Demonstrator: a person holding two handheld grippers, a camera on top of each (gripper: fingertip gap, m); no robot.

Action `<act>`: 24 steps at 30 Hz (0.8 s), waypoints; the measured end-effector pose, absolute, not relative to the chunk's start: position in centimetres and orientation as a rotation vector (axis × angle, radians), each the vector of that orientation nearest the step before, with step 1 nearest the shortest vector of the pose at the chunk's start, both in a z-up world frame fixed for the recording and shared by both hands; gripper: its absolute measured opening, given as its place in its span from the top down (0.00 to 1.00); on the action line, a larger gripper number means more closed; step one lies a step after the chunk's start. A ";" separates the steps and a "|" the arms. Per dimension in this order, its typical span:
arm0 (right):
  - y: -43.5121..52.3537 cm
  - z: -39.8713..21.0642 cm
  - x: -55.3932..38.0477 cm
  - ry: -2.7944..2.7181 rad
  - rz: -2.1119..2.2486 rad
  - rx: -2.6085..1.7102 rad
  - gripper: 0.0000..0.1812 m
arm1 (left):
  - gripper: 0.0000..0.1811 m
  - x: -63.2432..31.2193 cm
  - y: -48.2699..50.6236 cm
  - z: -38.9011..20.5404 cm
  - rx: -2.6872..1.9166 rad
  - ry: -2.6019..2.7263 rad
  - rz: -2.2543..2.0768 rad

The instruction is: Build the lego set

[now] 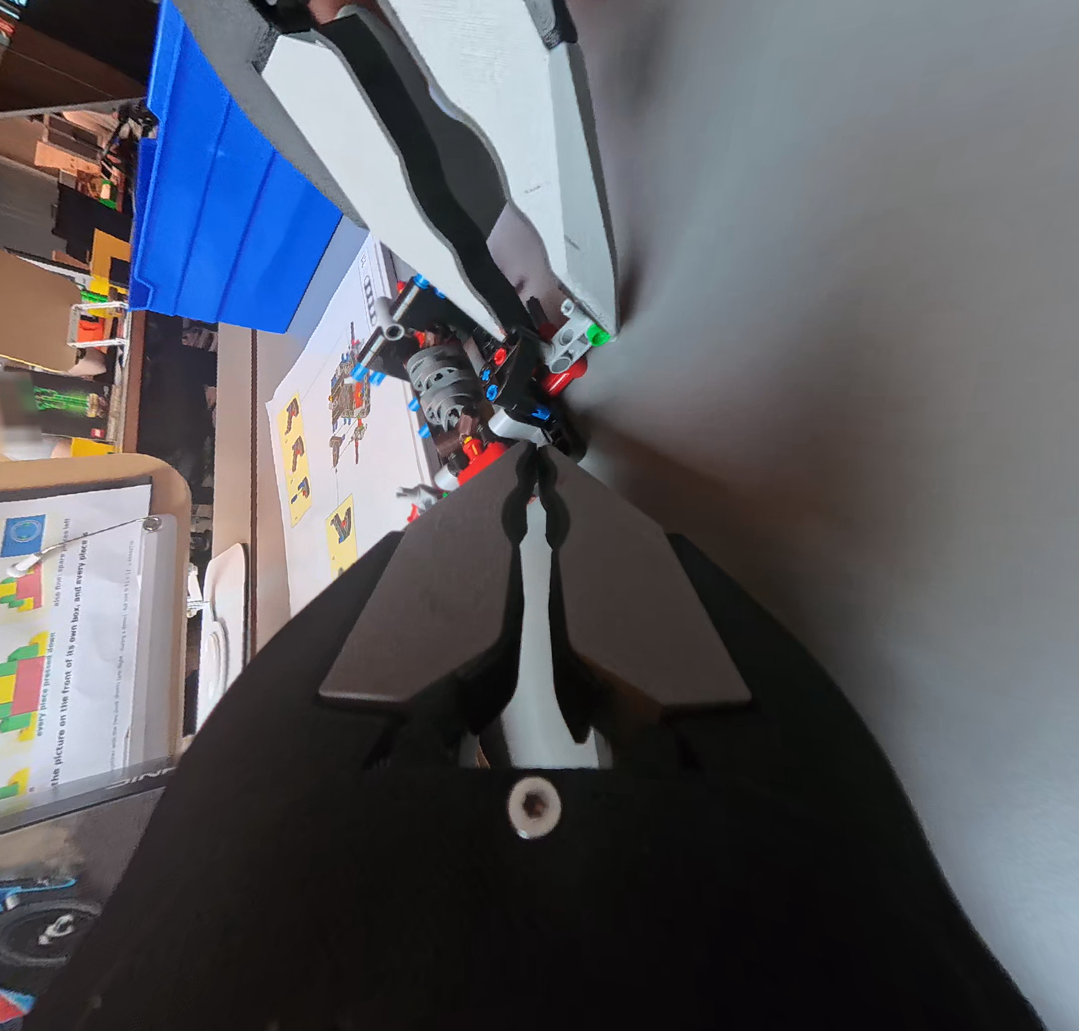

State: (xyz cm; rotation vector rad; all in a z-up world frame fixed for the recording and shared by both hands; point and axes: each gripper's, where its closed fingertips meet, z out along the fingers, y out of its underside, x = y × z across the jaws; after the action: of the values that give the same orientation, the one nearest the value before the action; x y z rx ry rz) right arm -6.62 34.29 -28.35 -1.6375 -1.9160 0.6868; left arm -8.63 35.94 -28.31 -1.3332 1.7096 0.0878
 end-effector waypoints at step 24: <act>34.0 -28.5 -7.1 -2.019 0.699 -1.522 0.88 | 0.88 -7.5 35.3 -27.4 -1.279 1.777 0.105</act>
State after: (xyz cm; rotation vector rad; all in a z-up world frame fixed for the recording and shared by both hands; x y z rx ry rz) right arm -7.06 33.97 -28.48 -1.5221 -2.0194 0.6987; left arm -7.49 35.29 -27.41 -1.2791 1.7770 0.1050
